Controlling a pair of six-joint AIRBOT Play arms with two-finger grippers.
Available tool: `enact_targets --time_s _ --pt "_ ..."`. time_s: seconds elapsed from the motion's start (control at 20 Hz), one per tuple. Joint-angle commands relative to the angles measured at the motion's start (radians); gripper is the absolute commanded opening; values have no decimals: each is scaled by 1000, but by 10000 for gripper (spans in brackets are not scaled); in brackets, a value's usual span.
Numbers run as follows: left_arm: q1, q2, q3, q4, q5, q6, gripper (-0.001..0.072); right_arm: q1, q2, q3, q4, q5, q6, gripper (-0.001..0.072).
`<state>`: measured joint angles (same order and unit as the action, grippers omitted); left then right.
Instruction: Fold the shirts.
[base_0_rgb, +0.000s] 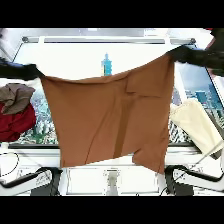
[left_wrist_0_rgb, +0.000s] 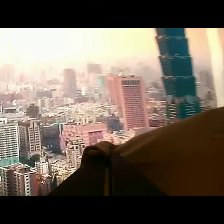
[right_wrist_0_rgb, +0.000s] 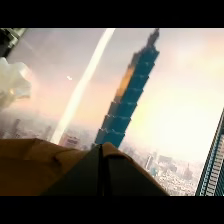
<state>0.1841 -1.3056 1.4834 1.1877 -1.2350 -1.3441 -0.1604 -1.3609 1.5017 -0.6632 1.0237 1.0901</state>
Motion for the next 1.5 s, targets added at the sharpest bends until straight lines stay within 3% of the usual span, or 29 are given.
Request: enact_targets --time_s 0.0,0.2,0.35,0.55,0.65,1.0,1.45 --pt "-79 -216 -36 199 187 -221 14 95 -196 -12 -111 -146 41 22" --pt "-79 -262 13 195 267 -264 15 77 -264 -11 -115 -248 66 22" --pt "-79 -262 80 146 121 -221 14 21 -262 -10 -120 -214 86 22" --pt "-80 -263 32 101 -166 -130 15 -38 -262 -10 -189 -27 97 22" --pt "-80 -263 -37 115 -223 -117 15 -49 -263 -12 -269 56 128 23" --pt "-80 -263 -252 102 -124 -118 15 -48 -264 -34 -433 192 175 22" --pt "-80 -263 -266 84 -107 -118 16 -41 -264 -288 -435 66 179 24"
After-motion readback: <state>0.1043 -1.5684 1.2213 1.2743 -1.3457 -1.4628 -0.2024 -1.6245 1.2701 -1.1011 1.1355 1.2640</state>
